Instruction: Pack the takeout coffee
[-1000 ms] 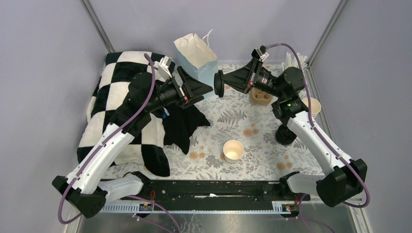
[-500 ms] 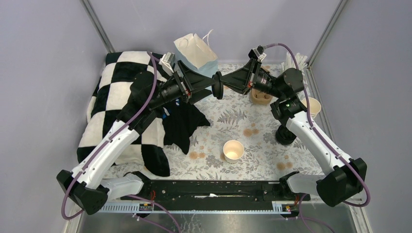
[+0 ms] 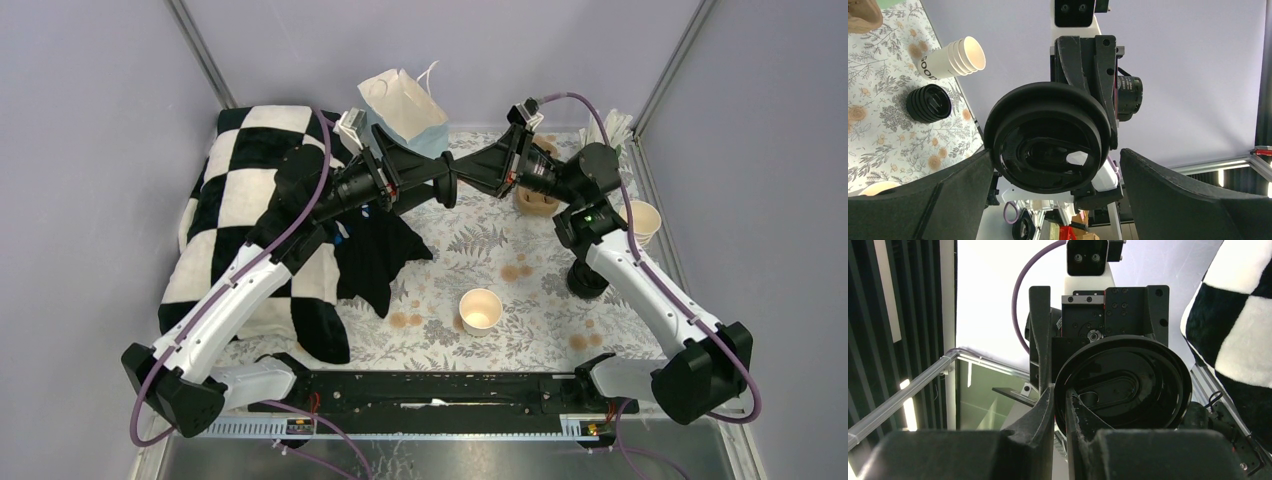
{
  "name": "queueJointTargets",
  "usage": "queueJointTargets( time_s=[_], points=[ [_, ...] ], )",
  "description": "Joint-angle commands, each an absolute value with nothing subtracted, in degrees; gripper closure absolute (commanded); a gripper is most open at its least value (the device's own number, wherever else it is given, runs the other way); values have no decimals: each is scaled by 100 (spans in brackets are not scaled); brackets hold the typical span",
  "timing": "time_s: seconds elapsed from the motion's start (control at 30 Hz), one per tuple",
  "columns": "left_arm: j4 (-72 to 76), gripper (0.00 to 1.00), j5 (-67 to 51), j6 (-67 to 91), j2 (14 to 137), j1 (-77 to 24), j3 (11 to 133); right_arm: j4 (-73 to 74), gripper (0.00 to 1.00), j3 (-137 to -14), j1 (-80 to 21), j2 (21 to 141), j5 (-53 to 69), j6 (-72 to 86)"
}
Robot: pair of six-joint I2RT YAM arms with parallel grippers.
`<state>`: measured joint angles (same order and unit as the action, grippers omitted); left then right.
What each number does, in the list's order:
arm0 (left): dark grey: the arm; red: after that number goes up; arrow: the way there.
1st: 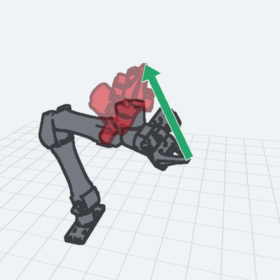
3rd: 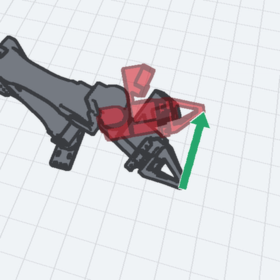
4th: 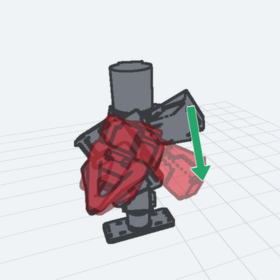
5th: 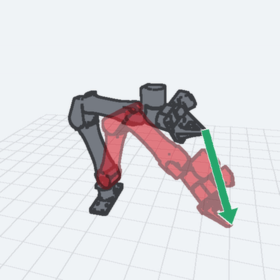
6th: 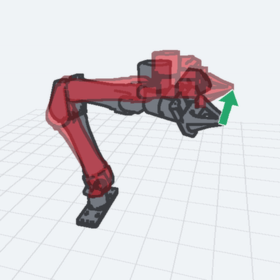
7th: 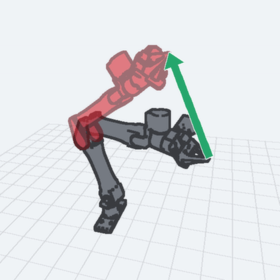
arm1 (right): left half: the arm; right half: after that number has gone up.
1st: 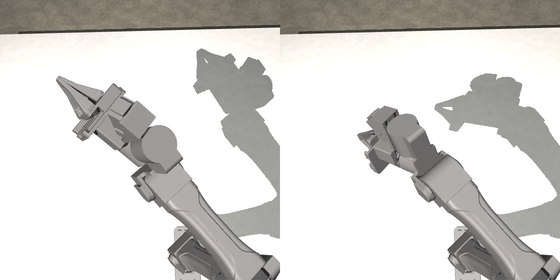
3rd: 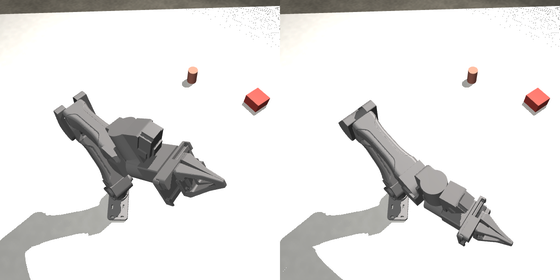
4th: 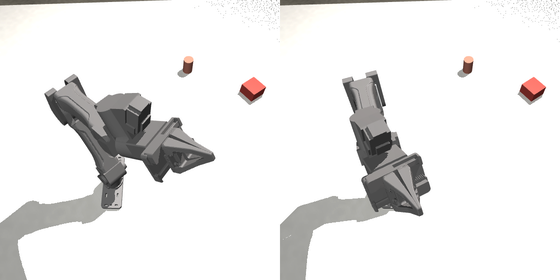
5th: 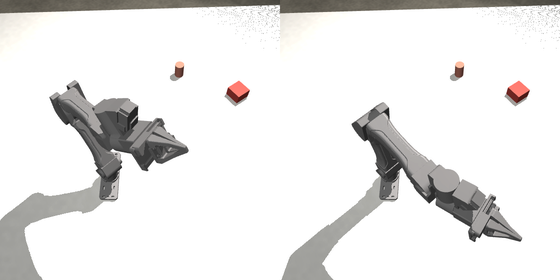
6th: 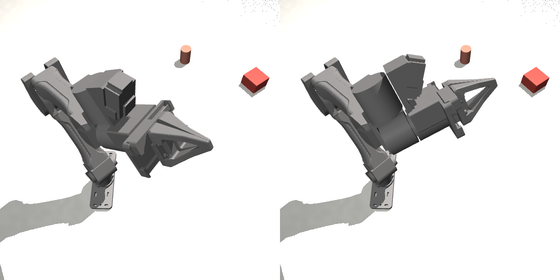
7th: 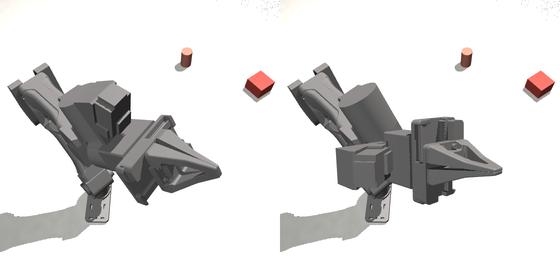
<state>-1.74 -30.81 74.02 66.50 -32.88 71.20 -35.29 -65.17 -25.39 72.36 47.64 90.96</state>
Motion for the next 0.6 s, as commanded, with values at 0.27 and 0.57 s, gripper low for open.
queueJointTargets(
  time_s=[0.27,0.57],
  points=[
    [13,10,-3206,7336,6718,-3269,7278,-3903,86,-6521,-2675,7259,4762,9114],
    [-180,26,-3201,7242,6802,-3270,7405,-3921,85,-6513,-2716,7269,4710,9125]
  ],
)
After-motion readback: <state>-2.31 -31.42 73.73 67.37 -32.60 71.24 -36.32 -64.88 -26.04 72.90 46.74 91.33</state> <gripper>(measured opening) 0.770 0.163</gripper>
